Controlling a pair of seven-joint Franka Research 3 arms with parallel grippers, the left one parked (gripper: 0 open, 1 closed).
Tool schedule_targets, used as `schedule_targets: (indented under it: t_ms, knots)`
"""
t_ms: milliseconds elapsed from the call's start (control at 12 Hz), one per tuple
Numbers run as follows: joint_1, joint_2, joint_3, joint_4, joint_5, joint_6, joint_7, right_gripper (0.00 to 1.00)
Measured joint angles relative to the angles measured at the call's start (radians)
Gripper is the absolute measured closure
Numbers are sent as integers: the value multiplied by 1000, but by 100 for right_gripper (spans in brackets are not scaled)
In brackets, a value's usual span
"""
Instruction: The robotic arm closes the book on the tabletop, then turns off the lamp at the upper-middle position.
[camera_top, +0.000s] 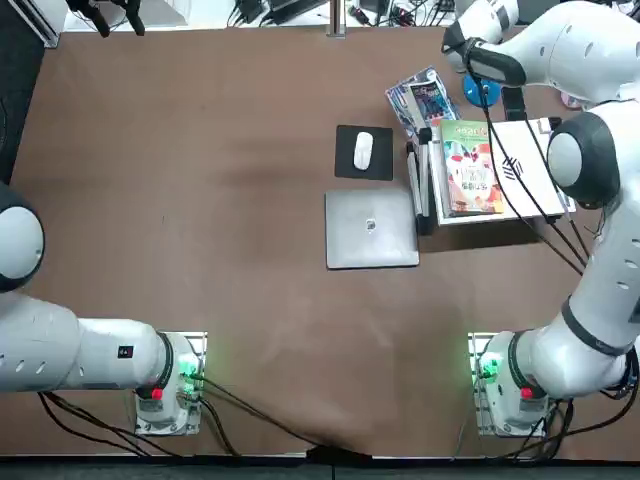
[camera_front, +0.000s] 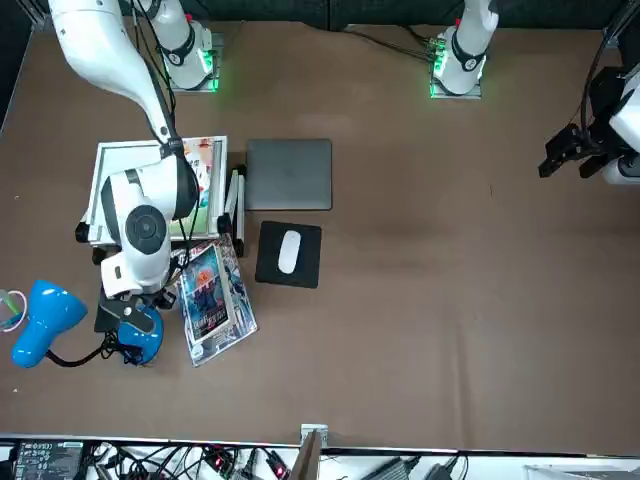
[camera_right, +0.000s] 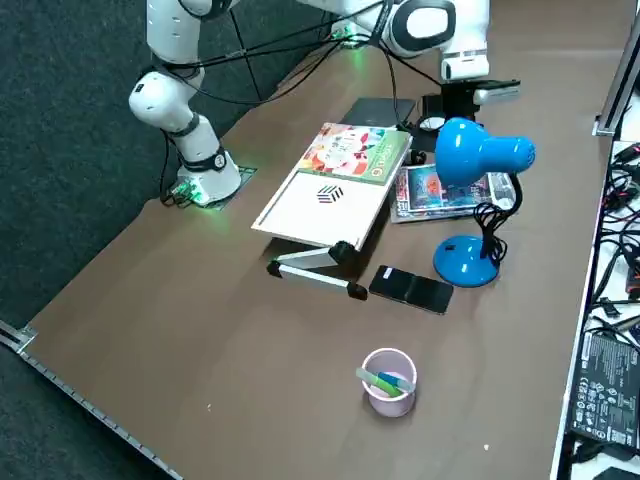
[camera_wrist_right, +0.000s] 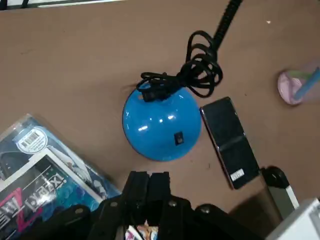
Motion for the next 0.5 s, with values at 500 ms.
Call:
schedule_targets:
  t_ms: [500]
  knots:
    - [-35,50,0,0,-29,90,-54,98]
